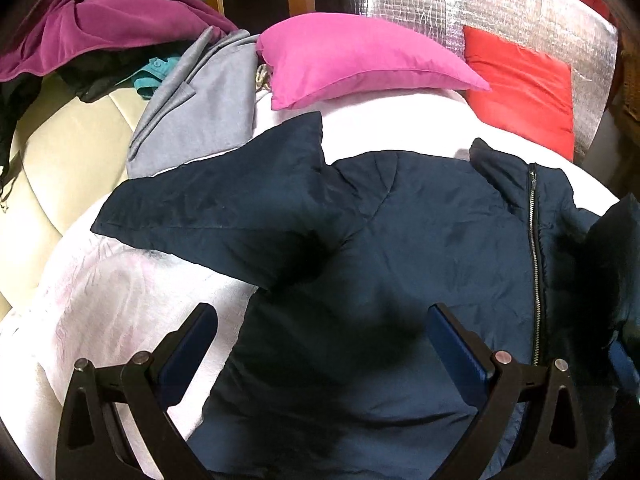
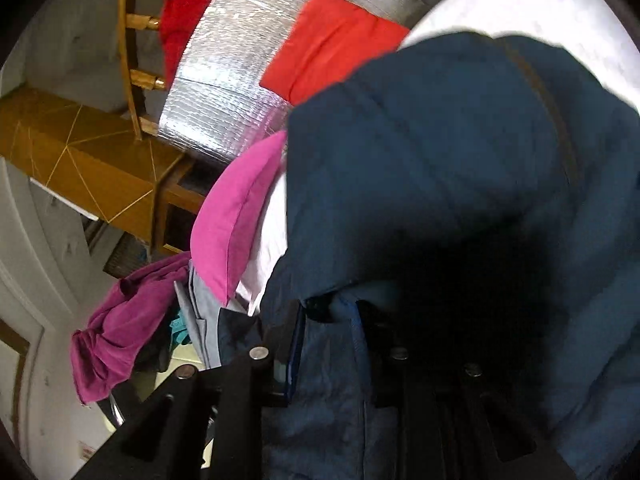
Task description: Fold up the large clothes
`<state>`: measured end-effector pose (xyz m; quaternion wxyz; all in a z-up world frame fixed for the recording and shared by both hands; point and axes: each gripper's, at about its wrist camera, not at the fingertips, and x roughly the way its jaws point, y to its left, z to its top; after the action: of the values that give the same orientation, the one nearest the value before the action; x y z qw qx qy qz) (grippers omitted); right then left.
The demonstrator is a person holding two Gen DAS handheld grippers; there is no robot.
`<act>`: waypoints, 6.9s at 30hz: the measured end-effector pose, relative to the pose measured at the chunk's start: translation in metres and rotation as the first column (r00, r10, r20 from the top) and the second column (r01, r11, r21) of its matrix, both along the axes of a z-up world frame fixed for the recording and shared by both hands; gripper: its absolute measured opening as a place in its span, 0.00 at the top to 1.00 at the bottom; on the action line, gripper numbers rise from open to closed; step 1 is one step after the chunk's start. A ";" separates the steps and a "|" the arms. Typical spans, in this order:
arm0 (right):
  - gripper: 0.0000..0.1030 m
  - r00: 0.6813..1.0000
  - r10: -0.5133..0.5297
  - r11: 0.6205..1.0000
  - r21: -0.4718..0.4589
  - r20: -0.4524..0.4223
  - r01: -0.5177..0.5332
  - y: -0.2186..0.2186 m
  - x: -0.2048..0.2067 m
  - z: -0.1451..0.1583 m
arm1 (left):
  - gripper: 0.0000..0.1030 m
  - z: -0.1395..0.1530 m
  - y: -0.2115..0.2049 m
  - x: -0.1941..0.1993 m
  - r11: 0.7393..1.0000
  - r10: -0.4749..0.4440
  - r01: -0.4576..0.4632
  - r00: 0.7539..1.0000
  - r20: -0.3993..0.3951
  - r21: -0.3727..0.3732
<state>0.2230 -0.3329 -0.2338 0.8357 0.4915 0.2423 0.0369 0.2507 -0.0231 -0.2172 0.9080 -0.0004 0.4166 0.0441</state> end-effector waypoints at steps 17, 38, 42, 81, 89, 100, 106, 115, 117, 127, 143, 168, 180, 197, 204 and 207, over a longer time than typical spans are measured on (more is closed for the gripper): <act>0.62 0.968 -0.246 0.942 0.244 0.037 0.230 -0.099 -0.081 -0.041 | 0.00 -0.001 -0.045 -0.013 0.987 -0.156 0.154 0.987 0.041 0.045; 0.94 0.934 -0.105 0.992 -0.097 -0.340 0.076 -0.100 -0.037 -0.013 | 0.00 0.036 -0.134 -0.042 0.897 -0.437 0.411 0.882 0.179 0.163; 0.99 0.941 -0.055 0.998 -0.057 -0.334 0.038 -0.111 -0.040 -0.023 | 0.00 0.042 -0.166 -0.038 0.869 -0.489 0.457 0.853 0.181 0.190; 0.99 0.906 -0.088 0.980 -0.198 -0.415 0.005 -0.081 -0.002 -0.005 | 0.70 -0.018 -0.184 0.022 0.819 -0.572 0.571 0.820 -0.004 -0.055; 0.99 0.903 -0.115 0.976 -0.217 -0.414 0.025 -0.075 0.007 -0.007 | 0.86 0.010 -0.149 0.022 0.804 -0.556 0.551 0.830 0.046 -0.223; 0.99 0.904 -0.123 0.978 -0.207 -0.410 0.039 -0.075 0.005 -0.009 | 0.86 0.011 -0.078 0.044 0.781 -0.520 0.455 0.853 -0.041 -0.427; 0.99 0.897 -0.140 0.974 -0.220 -0.419 0.049 -0.073 0.002 -0.008 | 0.73 0.021 -0.047 0.048 0.862 -0.415 0.389 0.910 -0.012 -0.326; 0.99 0.890 -0.130 0.979 -0.199 -0.437 0.045 -0.077 0.000 -0.005 | 0.16 0.034 -0.127 -0.003 0.778 -0.599 0.609 0.793 0.111 -0.156; 0.99 0.889 -0.127 0.978 -0.203 -0.441 0.040 -0.077 0.000 -0.005 | 0.16 0.027 -0.146 -0.012 0.773 -0.623 0.629 0.777 0.089 -0.086; 0.73 0.916 -0.061 0.988 -0.155 -0.396 -0.001 -0.078 -0.008 0.000 | 0.16 0.002 -0.175 -0.019 0.766 -0.641 0.642 0.766 0.051 -0.023; 0.47 0.925 -0.130 0.951 -0.308 -0.358 0.014 -0.085 -0.016 0.035 | 0.78 -0.015 -0.178 -0.001 0.786 -0.617 0.618 0.786 0.042 -0.014; 0.52 0.945 0.001 0.936 -0.333 -0.326 -0.115 -0.098 -0.024 0.010 | 0.09 0.003 -0.189 -0.009 0.761 -0.643 0.645 0.764 0.049 -0.061; 0.52 0.964 0.107 0.963 -0.214 -0.242 -0.161 -0.118 -0.031 0.002 | 0.14 -0.011 -0.236 -0.015 0.768 -0.630 0.629 0.776 -0.035 0.119; 0.53 0.963 0.052 0.949 -0.286 -0.266 -0.130 -0.099 -0.029 0.006 | 0.88 0.061 -0.109 0.008 0.834 -0.526 0.530 0.848 0.074 -0.152; 0.53 0.948 -0.014 0.921 -0.374 -0.317 -0.112 -0.084 -0.021 0.012 | 0.88 0.040 -0.034 0.031 0.861 -0.454 0.426 0.890 -0.042 -0.279; 0.53 0.940 -0.034 0.908 -0.403 -0.340 -0.113 -0.080 -0.018 0.014 | 0.81 0.027 -0.020 0.032 0.861 -0.456 0.411 0.884 -0.099 -0.301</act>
<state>0.2051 -0.4131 -0.2196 0.8659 0.2957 0.3946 -0.0836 0.2823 -0.0435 -0.1907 0.8476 -0.0270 0.4824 -0.2194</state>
